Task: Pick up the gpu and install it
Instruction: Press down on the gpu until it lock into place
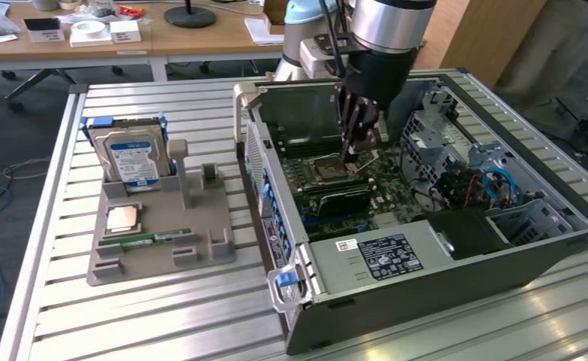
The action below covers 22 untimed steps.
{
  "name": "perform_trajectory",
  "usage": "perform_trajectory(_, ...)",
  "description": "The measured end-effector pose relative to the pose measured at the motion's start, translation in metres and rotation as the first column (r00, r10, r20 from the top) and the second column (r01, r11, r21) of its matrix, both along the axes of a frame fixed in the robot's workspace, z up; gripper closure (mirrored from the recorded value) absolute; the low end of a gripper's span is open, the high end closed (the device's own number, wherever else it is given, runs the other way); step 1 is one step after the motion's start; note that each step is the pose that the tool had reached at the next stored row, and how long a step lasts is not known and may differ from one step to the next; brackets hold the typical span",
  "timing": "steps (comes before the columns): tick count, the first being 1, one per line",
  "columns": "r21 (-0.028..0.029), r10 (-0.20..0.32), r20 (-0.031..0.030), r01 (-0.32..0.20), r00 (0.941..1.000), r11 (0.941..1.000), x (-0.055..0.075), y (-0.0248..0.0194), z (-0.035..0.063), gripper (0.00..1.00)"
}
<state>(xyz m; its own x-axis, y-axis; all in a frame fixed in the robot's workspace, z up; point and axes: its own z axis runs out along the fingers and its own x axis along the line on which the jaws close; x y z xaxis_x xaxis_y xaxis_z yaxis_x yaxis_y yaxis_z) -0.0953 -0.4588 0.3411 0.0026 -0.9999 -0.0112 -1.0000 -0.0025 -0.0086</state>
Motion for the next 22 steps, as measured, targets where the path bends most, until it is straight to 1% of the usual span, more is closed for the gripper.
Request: perform_trajectory(22,0.0000,0.000,0.0000,0.000,1.0000,1.0000,0.000,0.0007,-0.0400,0.89)
